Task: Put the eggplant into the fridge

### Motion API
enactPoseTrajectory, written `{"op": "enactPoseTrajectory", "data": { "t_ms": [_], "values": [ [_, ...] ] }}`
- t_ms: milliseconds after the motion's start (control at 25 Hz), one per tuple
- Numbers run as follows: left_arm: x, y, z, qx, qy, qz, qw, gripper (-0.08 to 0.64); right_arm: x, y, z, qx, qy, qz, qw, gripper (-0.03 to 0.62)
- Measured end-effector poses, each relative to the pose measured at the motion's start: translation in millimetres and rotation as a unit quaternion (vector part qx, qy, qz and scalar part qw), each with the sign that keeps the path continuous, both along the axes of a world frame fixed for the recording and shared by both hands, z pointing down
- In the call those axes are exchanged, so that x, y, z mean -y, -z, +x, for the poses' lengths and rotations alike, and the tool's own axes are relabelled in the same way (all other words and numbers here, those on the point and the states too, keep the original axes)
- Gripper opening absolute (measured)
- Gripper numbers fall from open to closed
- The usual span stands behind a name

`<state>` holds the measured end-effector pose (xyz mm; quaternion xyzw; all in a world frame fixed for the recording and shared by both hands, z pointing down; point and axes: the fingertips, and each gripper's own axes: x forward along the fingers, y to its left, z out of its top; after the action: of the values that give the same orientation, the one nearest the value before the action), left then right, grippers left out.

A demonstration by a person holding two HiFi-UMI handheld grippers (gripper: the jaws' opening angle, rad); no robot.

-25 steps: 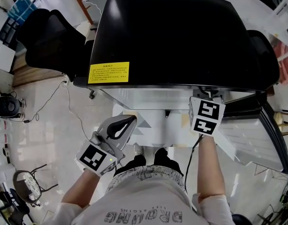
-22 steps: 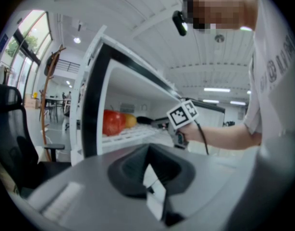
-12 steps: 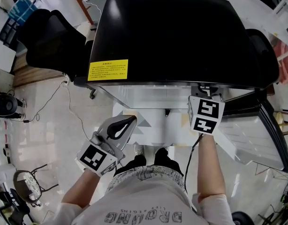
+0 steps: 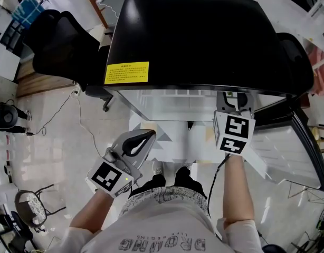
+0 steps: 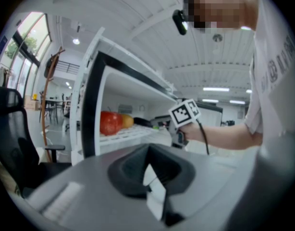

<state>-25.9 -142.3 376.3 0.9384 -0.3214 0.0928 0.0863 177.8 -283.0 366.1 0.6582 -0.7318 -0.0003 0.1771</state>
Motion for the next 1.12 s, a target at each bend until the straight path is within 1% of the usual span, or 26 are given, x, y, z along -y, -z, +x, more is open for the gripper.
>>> {"op": "enactPoseTrajectory", "data": {
  "t_ms": [280, 440, 1120],
  "values": [
    [-8.1, 3.6, -2.1, -0.002, -0.006, 0.006, 1.0, 0.008, -19.9, 5.5, -6.8, 0.01, 0.009, 0.009, 1.0, 0.176],
    [-12.4, 7.5, -3.8, -0.003, -0.009, 0.012, 0.9999, 0.008, -32.9, 9.8, -13.0, 0.019, 0.022, 0.015, 0.999, 0.175],
    [-30.6, 28.1, -17.3, -0.015, -0.022, 0.039, 0.9989, 0.008, -97.0, 27.5, -35.6, 0.027, 0.059, 0.029, 0.997, 0.106]
  ]
}}
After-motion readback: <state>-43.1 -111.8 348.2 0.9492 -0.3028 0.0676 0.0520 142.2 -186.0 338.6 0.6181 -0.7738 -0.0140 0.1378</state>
